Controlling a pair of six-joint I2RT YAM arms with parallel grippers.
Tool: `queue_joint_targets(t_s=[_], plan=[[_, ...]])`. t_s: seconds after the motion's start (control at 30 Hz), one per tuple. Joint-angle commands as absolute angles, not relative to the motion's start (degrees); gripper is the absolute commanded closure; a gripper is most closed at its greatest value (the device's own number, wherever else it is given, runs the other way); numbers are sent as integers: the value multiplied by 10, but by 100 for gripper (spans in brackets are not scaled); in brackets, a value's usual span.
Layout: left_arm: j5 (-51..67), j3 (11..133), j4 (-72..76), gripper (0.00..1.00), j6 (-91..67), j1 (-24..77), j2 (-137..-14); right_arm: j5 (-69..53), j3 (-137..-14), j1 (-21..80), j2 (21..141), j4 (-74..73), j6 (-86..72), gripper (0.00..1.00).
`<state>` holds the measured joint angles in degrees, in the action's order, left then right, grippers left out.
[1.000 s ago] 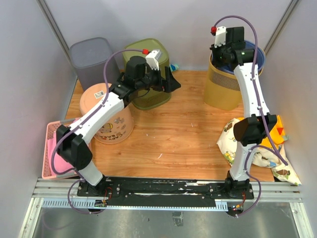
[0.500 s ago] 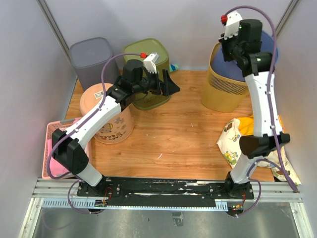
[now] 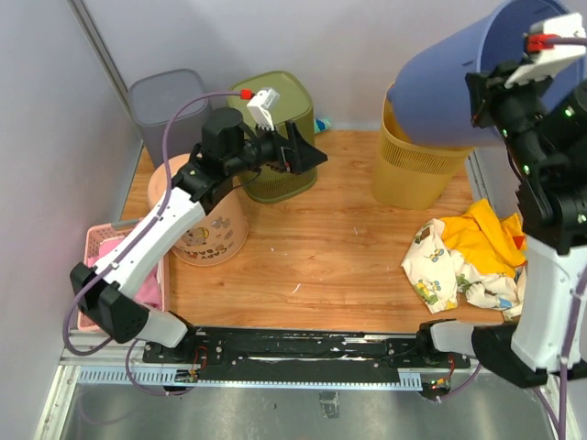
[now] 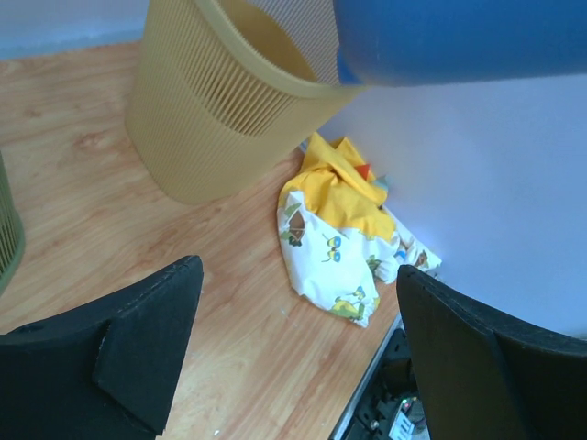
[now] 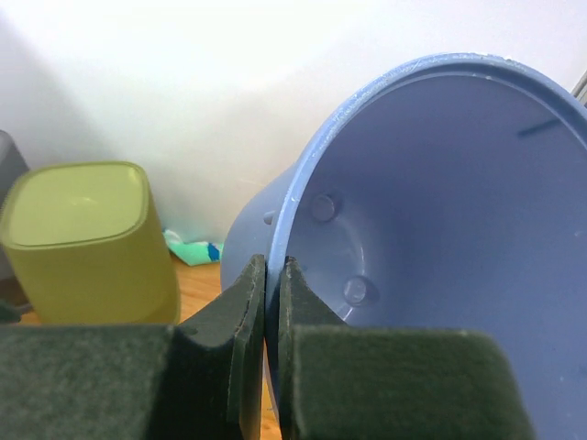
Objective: Turn the large container upside down
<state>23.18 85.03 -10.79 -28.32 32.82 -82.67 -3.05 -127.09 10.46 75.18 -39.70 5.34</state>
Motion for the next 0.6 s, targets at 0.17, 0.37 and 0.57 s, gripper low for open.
queue_joint_targets(t_s=[0.17,0.37,0.57], plan=[[211,839,-121,8,-306,330,-707,-139,-1149,113,579,-337,-75,100],[203,802,-156,9,-322,330,-640,-209,-1037,113,492,-337,-172,100],[193,738,-174,9,-358,330,-601,-229,-805,113,402,-220,-320,100]])
